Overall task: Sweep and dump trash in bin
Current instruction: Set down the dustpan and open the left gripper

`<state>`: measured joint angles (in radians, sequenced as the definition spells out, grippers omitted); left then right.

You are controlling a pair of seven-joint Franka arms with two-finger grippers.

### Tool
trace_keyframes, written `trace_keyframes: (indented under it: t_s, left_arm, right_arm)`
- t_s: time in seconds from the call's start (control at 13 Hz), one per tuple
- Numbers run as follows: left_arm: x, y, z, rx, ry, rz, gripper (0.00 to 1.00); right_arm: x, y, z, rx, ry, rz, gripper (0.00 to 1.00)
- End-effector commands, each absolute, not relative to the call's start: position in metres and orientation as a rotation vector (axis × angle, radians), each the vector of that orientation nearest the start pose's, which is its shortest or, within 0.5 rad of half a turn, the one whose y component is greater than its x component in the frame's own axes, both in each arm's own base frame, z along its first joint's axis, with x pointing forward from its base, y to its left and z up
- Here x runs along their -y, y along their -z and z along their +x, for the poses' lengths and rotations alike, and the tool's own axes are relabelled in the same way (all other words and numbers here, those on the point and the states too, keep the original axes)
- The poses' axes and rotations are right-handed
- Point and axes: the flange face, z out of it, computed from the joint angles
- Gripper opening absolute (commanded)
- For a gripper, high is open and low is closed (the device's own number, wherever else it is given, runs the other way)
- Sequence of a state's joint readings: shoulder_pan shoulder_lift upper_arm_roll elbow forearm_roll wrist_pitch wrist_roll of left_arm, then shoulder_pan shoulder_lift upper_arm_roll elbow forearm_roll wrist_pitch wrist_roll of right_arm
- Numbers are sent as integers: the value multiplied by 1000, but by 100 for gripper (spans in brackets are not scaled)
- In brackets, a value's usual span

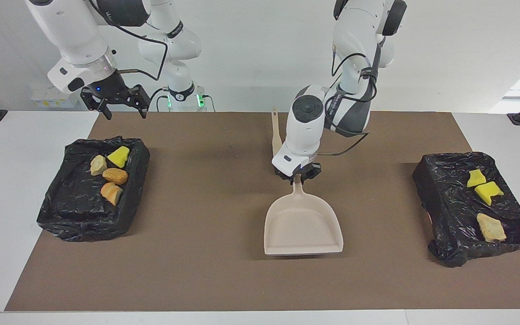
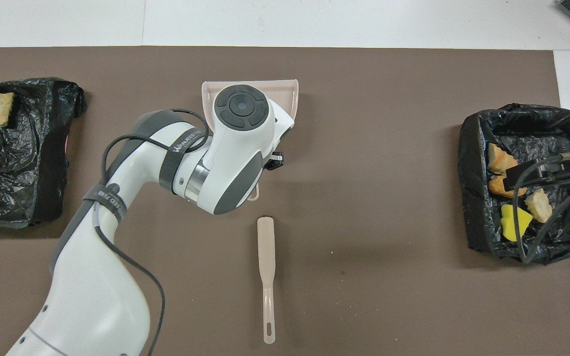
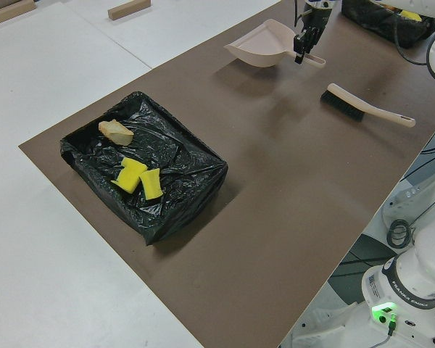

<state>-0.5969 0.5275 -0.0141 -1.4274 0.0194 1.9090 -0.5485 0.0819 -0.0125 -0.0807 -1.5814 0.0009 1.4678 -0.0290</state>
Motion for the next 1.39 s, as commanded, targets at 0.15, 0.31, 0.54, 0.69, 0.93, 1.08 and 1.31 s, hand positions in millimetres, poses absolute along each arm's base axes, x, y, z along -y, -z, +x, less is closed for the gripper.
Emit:
trace_keyframes:
  t_s: [0.15, 0.31, 0.54, 0.69, 0.93, 1.08, 1.31]
  left_arm:
    - [432, -372, 586, -118, -20, -3125, 0]
    - [437, -365, 579, -143, -36, -3118, 0]
    - [439, -368, 576, -148, -39, -3123, 4]
    - [436, -363, 573, -144, -68, -3122, 6]
    - [436, -363, 571, -146, -75, -3121, 20]
    - [434, -361, 571, -143, -83, -3117, 43]
    - [435, -361, 570, -145, -93, -3112, 50]
  right_arm:
    - [0, -620, 539, 19, -136, -3113, 100]
    - [0, -620, 539, 19, -136, -3113, 100]
    - [1, -620, 539, 16, -136, -3113, 100]
    - [0, -620, 539, 19, -136, -3113, 100]
    - [0, -620, 539, 19, -136, -3113, 100]
    - [0, -620, 539, 19, -136, -3113, 100]
    - [0, -620, 539, 19, -136, -3113, 100]
